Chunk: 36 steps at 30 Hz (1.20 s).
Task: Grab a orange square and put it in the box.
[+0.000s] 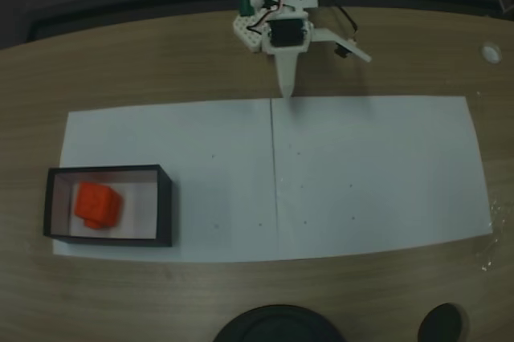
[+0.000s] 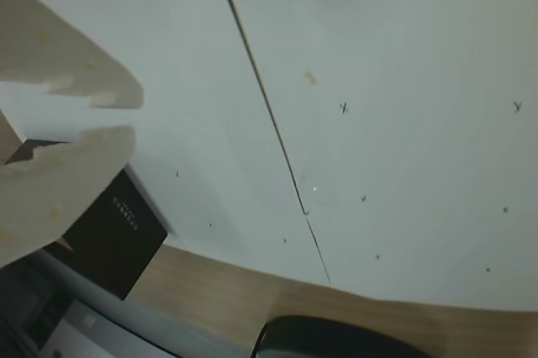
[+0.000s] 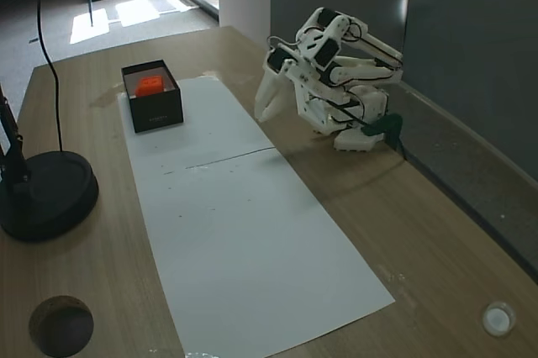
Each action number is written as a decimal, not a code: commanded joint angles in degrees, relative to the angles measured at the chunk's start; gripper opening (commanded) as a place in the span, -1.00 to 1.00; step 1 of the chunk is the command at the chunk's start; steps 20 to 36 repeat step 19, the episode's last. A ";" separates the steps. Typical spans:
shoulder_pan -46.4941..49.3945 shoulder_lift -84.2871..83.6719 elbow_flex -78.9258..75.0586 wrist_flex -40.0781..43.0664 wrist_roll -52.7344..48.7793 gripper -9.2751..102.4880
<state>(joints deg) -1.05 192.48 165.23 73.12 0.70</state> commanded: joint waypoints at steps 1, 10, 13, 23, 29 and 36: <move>-0.53 0.09 4.31 -2.72 0.18 -0.84; -0.62 0.09 5.62 -1.23 0.62 -0.84; -0.62 0.09 5.62 -1.32 0.62 -0.84; -0.70 0.09 5.62 -1.32 0.62 -0.84; -0.70 0.09 5.62 -1.32 0.62 -0.84; -0.70 0.09 5.62 -1.32 0.62 -0.84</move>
